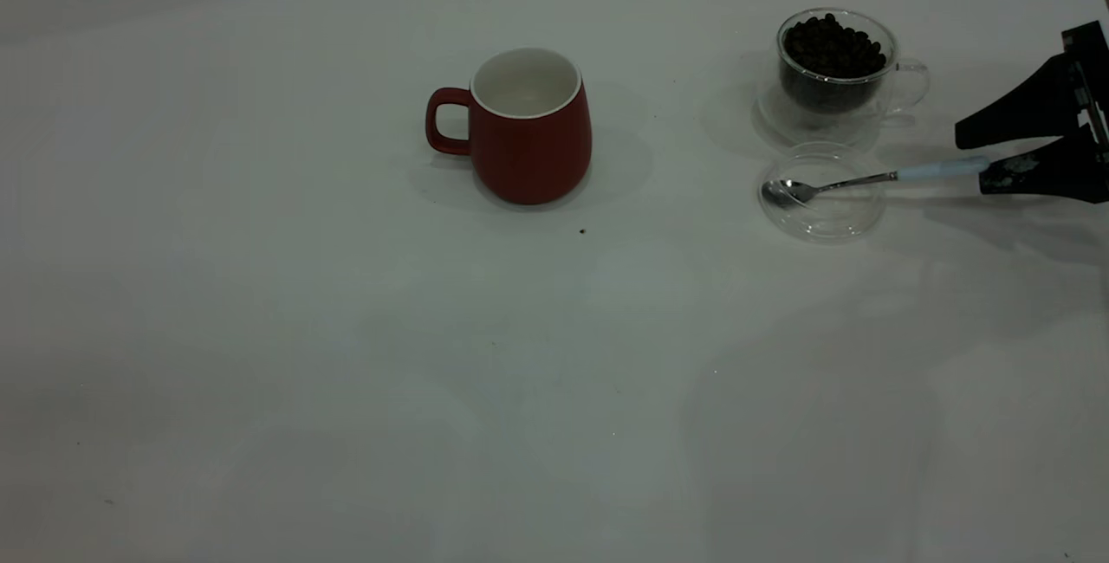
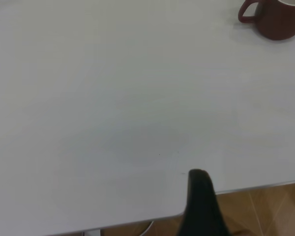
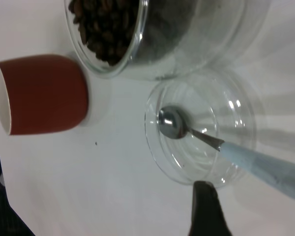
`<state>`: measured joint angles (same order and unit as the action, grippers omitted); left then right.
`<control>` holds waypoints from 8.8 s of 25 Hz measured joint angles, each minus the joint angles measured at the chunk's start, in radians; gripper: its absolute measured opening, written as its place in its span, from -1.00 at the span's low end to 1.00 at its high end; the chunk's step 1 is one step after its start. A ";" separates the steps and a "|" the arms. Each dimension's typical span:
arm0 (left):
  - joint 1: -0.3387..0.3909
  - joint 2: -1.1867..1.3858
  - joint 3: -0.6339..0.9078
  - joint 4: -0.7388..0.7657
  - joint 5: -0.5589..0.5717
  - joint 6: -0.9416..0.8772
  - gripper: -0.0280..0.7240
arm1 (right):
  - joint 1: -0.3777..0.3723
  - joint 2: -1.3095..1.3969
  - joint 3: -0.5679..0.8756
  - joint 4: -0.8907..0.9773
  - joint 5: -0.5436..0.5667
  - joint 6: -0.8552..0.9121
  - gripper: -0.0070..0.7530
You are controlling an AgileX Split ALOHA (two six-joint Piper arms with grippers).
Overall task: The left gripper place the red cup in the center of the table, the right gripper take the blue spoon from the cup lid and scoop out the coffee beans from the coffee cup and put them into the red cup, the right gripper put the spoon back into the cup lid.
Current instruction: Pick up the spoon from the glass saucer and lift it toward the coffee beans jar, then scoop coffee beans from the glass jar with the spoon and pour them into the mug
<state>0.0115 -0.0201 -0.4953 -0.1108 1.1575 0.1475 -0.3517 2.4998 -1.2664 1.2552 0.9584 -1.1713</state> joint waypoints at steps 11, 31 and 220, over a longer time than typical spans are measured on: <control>0.000 0.000 0.000 0.000 0.000 0.000 0.64 | 0.000 0.024 -0.001 0.034 0.000 -0.018 0.38; 0.000 0.000 0.000 0.000 0.000 0.000 0.64 | 0.042 0.089 -0.002 0.153 0.017 -0.117 0.38; 0.000 0.000 0.000 0.000 0.000 0.000 0.64 | 0.346 -0.025 -0.269 0.229 0.192 0.195 -0.71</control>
<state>0.0115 -0.0201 -0.4953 -0.1108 1.1575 0.1475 -0.0060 2.4752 -1.5350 1.4842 1.1504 -0.9761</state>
